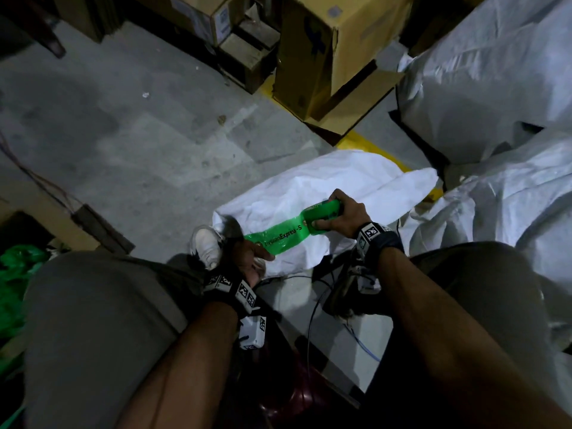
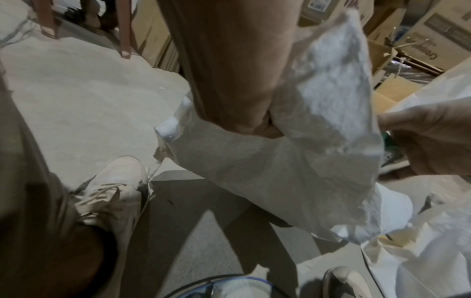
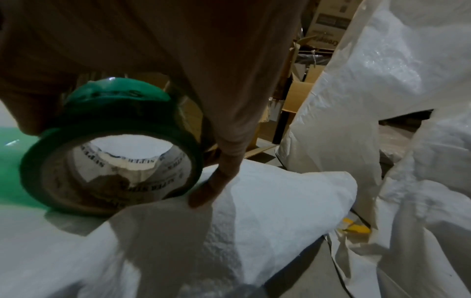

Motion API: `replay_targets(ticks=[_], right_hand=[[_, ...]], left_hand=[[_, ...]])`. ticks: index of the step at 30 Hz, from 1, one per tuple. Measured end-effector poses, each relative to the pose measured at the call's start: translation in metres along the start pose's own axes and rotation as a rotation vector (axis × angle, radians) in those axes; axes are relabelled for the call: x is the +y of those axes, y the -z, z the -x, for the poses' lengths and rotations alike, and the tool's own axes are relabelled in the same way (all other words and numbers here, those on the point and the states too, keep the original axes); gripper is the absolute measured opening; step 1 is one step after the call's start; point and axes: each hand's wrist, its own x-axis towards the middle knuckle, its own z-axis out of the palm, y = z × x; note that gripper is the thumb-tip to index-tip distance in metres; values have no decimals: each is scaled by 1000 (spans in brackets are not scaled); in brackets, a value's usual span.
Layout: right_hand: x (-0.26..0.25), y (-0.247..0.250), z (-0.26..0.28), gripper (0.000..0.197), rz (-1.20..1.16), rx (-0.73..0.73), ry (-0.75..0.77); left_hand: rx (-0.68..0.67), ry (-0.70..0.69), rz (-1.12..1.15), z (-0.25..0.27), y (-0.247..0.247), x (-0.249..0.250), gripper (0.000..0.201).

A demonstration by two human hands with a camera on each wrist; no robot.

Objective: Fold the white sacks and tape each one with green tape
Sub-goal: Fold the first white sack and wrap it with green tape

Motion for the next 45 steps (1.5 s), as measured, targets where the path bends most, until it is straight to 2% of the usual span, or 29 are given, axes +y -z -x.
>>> replay_targets(ticks=[3, 6, 9, 11, 13, 14, 15, 16, 17, 18, 21, 23, 24, 26, 28, 31, 32, 34, 36, 38, 40, 44, 45], right_hand=[[3, 1, 6, 63, 48, 80, 58], [8, 6, 13, 75, 120, 158, 89], [22, 11, 20, 82, 117, 326, 97], [32, 14, 20, 82, 102, 422, 80], [32, 19, 19, 76, 100, 474, 41], [30, 21, 20, 74, 96, 479, 16], [29, 23, 18, 73, 93, 464, -9], [28, 24, 16, 73, 92, 433, -24], [26, 26, 12, 75, 85, 390, -38], [23, 26, 8, 78, 78, 354, -44], [17, 25, -5, 85, 97, 284, -41], [15, 20, -10, 79, 153, 263, -24], [14, 18, -12, 75, 195, 264, -17], [11, 10, -11, 73, 310, 297, 7], [8, 1, -9, 76, 423, 345, 2], [-3, -11, -4, 79, 476, 340, -83], [-6, -14, -2, 77, 520, 337, -66], [-6, -20, -3, 62, 679, 315, 136], [-5, -26, -7, 46, 859, 166, 453], [-4, -27, -12, 43, 894, 6, 600], [-6, -17, -14, 38, 844, -48, 573], [-7, 1, -17, 25, 851, -75, 482], [-8, 2, -16, 24, 833, -65, 481]], left_hand=[[44, 1, -42, 9, 0, 2, 39], [64, -49, -56, 5, 2, 1, 39], [48, -82, -21, -6, 4, -6, 44], [34, -92, -10, -21, 12, -14, 56], [-18, -100, 28, -69, 30, -32, 82], [-42, -88, 32, -60, 26, -30, 87], [-65, -76, 26, -49, 23, -26, 84], [-81, -71, 10, -27, 17, -18, 72], [-68, -74, -9, -17, 15, -15, 57], [-32, -93, -15, -16, 18, -13, 50], [0, -173, 12, -4, 21, -9, 68], [-8, -249, 23, 11, 13, -5, 57], [-58, -275, 23, 20, 8, -3, 56], [-134, -286, 5, 27, 0, -2, 73], [-120, -304, 13, 22, -1, -4, 96], [-31, -291, -21, -1, 8, -6, 102], [-36, -263, -25, -10, 14, -7, 100], [-54, -187, -32, -39, 31, -12, 97], [-61, -223, -74, -45, 36, -13, 100], [-49, -280, -76, -22, 26, -5, 101], [-41, -317, -57, -7, 20, 1, 100], [-7, -332, -70, -13, 24, 3, 128], [-16, -325, -78, -20, 27, 0, 122]])
